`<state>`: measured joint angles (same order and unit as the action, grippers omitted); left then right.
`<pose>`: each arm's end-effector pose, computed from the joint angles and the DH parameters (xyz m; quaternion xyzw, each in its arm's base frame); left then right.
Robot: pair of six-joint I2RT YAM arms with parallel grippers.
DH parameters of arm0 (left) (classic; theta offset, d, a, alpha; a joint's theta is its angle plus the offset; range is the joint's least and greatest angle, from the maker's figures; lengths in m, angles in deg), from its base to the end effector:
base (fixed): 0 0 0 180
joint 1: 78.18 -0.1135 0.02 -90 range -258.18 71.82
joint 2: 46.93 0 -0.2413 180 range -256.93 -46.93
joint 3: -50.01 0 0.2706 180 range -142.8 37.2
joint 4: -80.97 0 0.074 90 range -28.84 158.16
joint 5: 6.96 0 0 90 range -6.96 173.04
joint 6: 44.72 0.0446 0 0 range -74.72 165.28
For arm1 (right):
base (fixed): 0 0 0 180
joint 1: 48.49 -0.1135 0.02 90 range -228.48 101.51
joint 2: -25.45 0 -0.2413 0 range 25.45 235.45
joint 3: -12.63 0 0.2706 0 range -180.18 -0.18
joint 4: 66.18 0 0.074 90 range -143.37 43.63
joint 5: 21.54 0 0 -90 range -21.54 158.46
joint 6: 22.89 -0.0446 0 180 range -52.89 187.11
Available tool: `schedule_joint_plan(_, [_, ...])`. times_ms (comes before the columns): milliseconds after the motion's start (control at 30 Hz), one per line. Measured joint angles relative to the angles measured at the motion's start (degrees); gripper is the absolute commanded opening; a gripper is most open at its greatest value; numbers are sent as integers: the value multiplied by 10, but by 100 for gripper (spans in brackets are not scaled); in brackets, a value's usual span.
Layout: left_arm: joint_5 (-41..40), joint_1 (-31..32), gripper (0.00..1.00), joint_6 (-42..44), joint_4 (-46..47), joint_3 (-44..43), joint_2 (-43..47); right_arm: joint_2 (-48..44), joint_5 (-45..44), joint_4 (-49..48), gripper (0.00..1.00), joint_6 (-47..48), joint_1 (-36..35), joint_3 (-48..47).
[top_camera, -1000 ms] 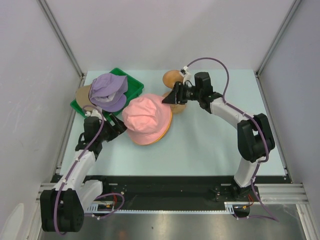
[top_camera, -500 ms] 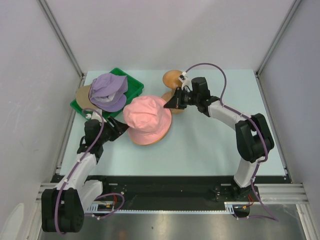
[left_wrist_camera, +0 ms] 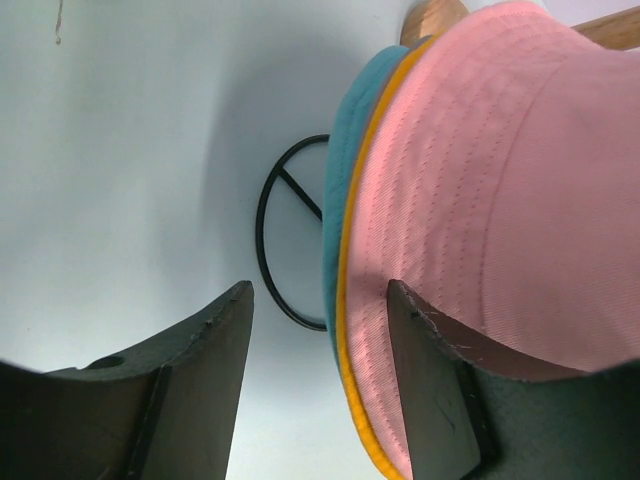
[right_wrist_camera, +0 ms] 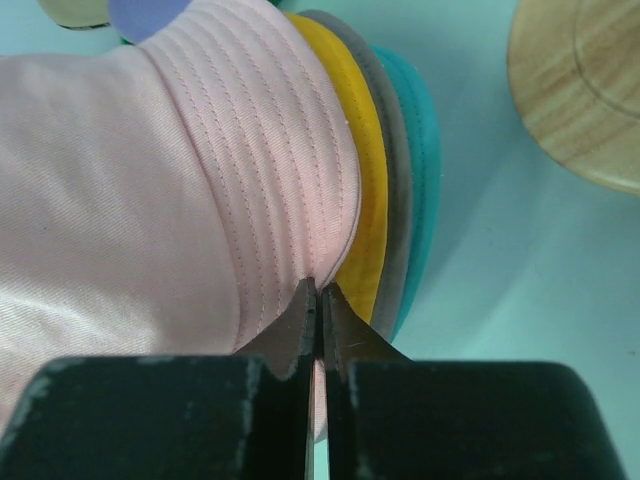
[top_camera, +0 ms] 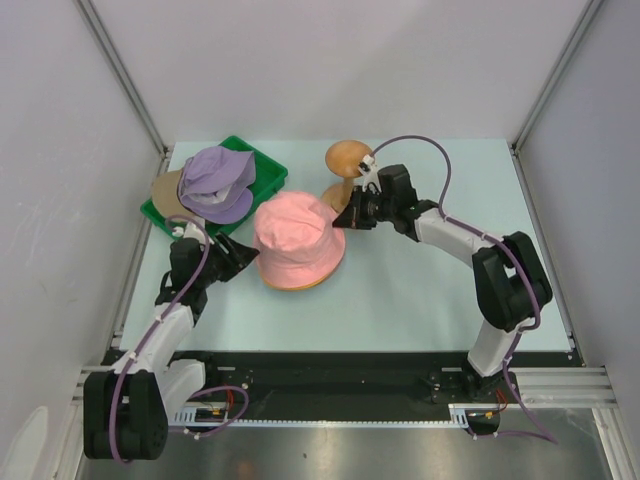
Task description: Stack the hats
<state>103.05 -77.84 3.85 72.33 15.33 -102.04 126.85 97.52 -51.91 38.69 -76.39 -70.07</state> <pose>0.2368 -0.0167 0.1607 -0.2154 0.8258 -0.3179 0.4131 0.3600 0.2151 0.2018 -0.1159 0.8511 0.4124 0.3034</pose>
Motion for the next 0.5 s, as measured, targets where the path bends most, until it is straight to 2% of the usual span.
schedule_joint_plan(133, [0,0,61,7,-2,0,0,-8,-17,7,0,2,-7,17])
schedule_joint_plan(200, [-3,0,67,17,-20,-4,0,-9,-21,9,1,5,-14,19])
schedule_joint_plan(233, [-7,0,72,26,-44,-15,0,-9,-24,9,4,6,-18,21])
schedule_joint_plan(267, [-13,0,82,35,-64,-27,0,-10,-28,11,20,7,-21,21])
schedule_joint_plan(367, [-55,0,94,84,-161,-110,5,-16,-42,23,48,12,-28,24])
schedule_joint_plan(433, [-101,0,100,128,-218,-202,5,-28,-58,48,54,19,-32,34])
schedule_joint_plan(500, [-143,0,100,167,-243,-277,3,-47,-69,71,56,20,-33,47])
